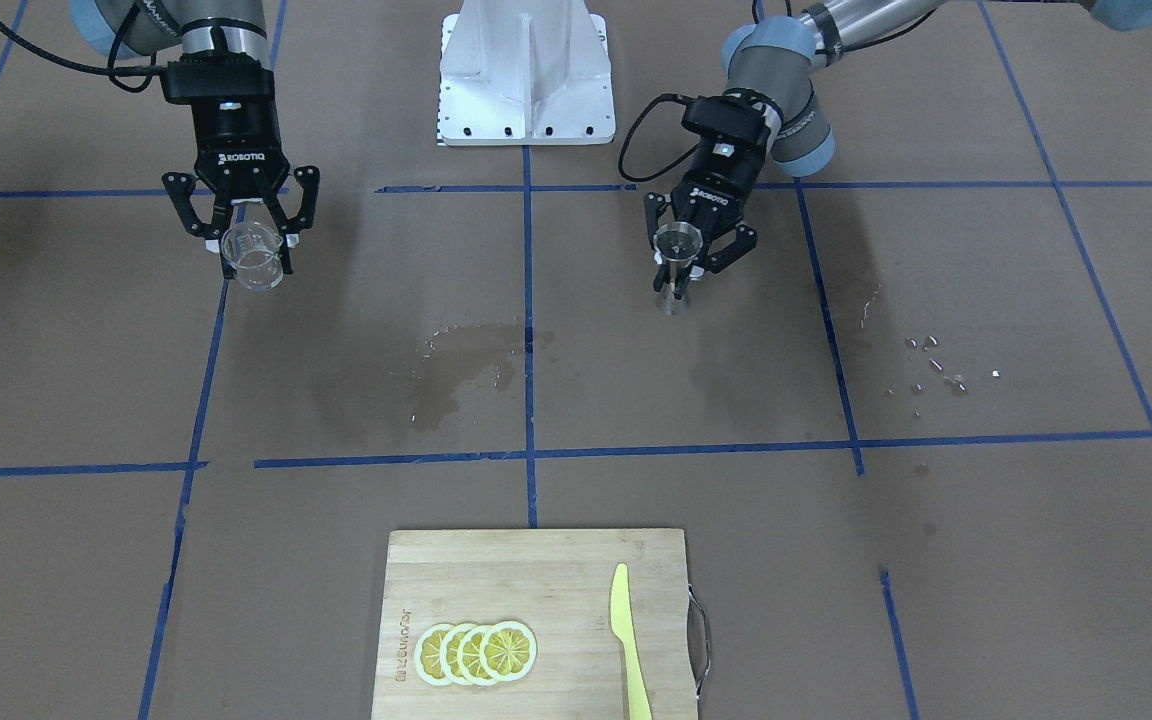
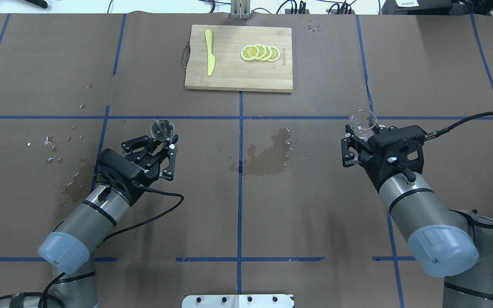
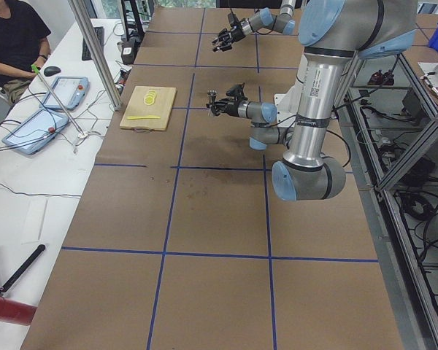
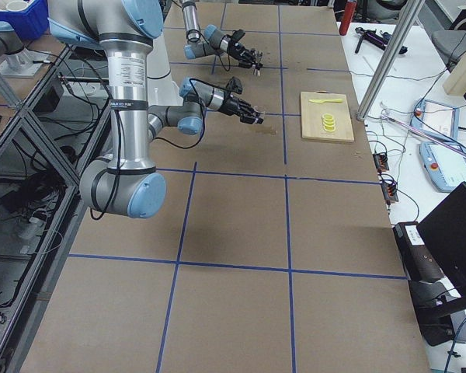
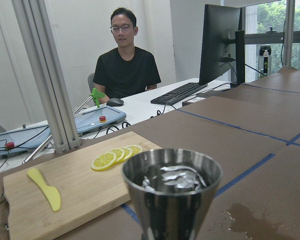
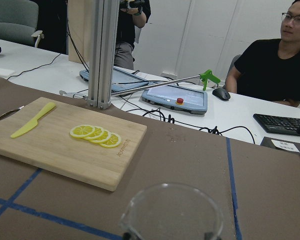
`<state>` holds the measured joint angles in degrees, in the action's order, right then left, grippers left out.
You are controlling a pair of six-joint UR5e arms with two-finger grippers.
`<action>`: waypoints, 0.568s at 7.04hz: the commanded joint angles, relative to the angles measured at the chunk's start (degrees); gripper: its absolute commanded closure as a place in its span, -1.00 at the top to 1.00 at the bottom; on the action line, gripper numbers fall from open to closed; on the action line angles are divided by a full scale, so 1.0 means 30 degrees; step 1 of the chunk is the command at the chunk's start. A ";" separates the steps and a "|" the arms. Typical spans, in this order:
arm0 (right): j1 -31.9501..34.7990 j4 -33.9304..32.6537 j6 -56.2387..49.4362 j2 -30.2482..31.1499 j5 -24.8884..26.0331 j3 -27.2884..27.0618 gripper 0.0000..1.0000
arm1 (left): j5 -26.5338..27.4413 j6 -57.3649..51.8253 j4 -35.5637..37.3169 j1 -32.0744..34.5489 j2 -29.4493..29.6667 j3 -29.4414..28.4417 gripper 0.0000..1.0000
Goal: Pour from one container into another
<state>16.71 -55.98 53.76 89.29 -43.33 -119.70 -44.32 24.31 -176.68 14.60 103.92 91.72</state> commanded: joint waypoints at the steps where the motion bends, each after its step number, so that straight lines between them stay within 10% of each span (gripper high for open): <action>1: 0.0523 0.0174 -0.0079 0.0471 -0.0322 0.0056 -1.00 | 0.0624 0.0159 -0.3901 -0.0003 -0.4386 0.0160 -1.00; 4: 0.0525 0.0174 -0.0108 0.0442 -0.0351 0.0085 -1.00 | 0.0682 0.1639 -0.4621 -0.0003 -0.7798 -0.0015 -1.00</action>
<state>18.24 -55.46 53.51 90.60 -44.36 -119.51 -42.32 25.91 -189.68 14.59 84.16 91.82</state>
